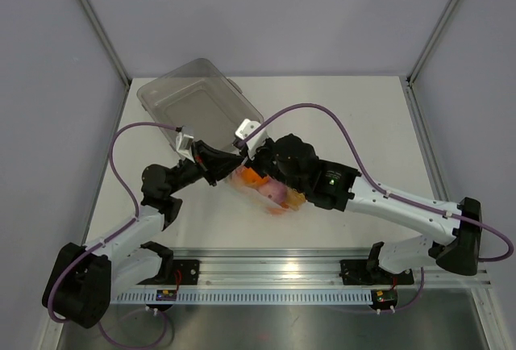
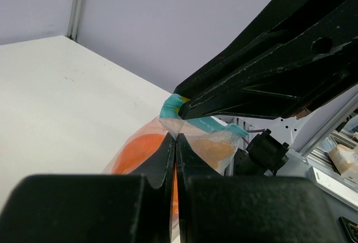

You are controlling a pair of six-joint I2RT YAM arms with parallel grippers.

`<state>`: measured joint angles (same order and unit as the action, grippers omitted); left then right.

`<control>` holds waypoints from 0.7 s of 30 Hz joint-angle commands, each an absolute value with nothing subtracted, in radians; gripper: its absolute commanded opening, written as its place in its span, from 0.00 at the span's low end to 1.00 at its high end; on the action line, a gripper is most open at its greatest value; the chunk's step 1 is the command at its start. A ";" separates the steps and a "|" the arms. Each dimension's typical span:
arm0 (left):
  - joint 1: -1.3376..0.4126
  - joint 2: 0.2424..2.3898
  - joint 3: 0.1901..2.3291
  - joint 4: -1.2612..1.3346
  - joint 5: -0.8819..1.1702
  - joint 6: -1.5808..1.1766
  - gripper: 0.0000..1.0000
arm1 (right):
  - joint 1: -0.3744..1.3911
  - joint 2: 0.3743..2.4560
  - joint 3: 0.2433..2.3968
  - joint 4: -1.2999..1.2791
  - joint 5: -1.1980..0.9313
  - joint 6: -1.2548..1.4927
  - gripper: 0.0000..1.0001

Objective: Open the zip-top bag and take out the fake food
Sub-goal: Unzip the zipper food storage bag at the center of the board.

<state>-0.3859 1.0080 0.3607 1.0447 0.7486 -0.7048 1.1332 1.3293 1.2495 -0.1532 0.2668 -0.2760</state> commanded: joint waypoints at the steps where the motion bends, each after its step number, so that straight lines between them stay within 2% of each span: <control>1: -0.379 0.974 0.403 1.085 0.747 -0.709 0.00 | 1.127 1.276 1.230 -0.143 0.272 -0.259 0.09; 21: -0.295 0.992 0.391 1.101 0.744 -0.805 0.00 | 1.127 1.198 1.164 -0.224 0.235 -0.167 0.08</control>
<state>-0.3138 0.9974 0.3645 1.0294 0.7738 -0.7952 1.1332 1.2469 1.1706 -0.2089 0.2413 -0.1860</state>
